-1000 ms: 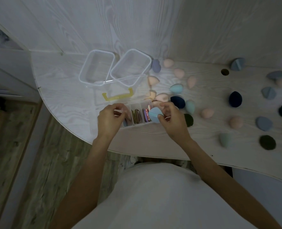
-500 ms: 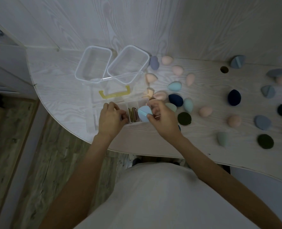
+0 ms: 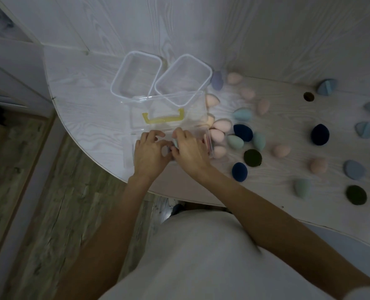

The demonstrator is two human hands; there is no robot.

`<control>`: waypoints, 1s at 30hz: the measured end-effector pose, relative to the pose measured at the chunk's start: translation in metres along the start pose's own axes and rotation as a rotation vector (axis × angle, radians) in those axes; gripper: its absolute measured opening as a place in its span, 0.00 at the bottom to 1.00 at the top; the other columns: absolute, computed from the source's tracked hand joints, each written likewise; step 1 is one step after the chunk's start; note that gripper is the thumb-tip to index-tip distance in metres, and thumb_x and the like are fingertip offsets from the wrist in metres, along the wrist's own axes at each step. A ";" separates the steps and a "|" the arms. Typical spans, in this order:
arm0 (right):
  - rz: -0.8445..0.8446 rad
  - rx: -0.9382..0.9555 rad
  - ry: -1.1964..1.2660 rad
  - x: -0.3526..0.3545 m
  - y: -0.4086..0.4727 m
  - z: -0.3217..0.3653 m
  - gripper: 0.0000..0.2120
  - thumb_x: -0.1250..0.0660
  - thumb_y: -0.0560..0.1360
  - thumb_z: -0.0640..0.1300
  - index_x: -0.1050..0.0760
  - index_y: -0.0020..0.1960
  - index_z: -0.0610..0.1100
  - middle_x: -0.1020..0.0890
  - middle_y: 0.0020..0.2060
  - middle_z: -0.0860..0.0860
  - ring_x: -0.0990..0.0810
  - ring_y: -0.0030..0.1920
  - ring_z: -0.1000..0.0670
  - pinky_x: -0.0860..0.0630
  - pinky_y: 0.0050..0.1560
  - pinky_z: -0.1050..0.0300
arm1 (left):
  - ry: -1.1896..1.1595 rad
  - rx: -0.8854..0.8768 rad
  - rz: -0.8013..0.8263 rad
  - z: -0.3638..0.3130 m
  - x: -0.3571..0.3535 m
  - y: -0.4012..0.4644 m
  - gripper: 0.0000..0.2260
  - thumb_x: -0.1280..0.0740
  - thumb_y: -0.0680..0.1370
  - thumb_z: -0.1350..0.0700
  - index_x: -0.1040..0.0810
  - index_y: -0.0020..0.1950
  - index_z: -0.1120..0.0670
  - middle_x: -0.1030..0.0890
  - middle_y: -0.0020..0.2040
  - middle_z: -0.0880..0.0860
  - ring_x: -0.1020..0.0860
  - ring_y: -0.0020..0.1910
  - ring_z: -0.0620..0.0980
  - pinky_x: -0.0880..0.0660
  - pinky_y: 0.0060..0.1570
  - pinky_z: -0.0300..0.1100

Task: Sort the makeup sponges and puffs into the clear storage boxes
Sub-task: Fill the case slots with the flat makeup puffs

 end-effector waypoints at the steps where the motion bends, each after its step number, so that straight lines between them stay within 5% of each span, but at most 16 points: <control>1: 0.017 0.009 -0.057 -0.001 -0.001 0.000 0.12 0.40 0.77 0.43 0.32 0.58 0.40 0.21 0.51 0.42 0.20 0.46 0.38 0.31 0.36 0.52 | -0.004 0.000 0.007 0.000 0.000 -0.001 0.10 0.28 0.69 0.52 0.17 0.50 0.50 0.24 0.58 0.52 0.28 0.56 0.56 0.34 0.48 0.47; 9: 0.138 0.102 -0.118 0.002 0.000 -0.008 0.13 0.36 0.74 0.47 0.24 0.54 0.42 0.20 0.50 0.44 0.24 0.52 0.43 0.30 0.50 0.51 | -0.101 -0.016 0.006 0.010 0.000 -0.001 0.10 0.31 0.72 0.51 0.17 0.52 0.50 0.24 0.59 0.52 0.27 0.56 0.55 0.34 0.48 0.46; 15: 0.137 0.147 -0.269 0.005 0.014 -0.003 0.14 0.40 0.77 0.49 0.23 0.58 0.44 0.26 0.54 0.45 0.29 0.57 0.45 0.34 0.48 0.53 | 0.044 -0.082 0.178 0.001 -0.003 0.002 0.26 0.47 0.71 0.40 0.23 0.61 0.49 0.26 0.56 0.57 0.29 0.55 0.58 0.32 0.49 0.48; 23: 0.292 0.129 -0.153 0.003 0.006 -0.010 0.17 0.31 0.71 0.49 0.25 0.58 0.44 0.24 0.52 0.46 0.29 0.55 0.45 0.31 0.51 0.51 | -0.009 -0.088 0.524 0.001 -0.005 0.011 0.27 0.30 0.70 0.41 0.30 0.64 0.51 0.29 0.57 0.54 0.32 0.58 0.53 0.33 0.53 0.44; 30: 0.221 0.125 -0.211 -0.004 0.006 -0.008 0.19 0.32 0.72 0.52 0.25 0.59 0.43 0.25 0.53 0.45 0.30 0.56 0.46 0.33 0.52 0.54 | -0.060 -0.133 0.438 0.003 -0.003 0.006 0.24 0.27 0.69 0.43 0.27 0.60 0.50 0.29 0.58 0.54 0.32 0.58 0.53 0.31 0.52 0.45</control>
Point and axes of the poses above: each hand's wrist, its own y-axis towards the middle knuckle, its own x-axis out of the back of the hand, z = x × y, the point moved 6 cm from there along y, towards the middle knuckle
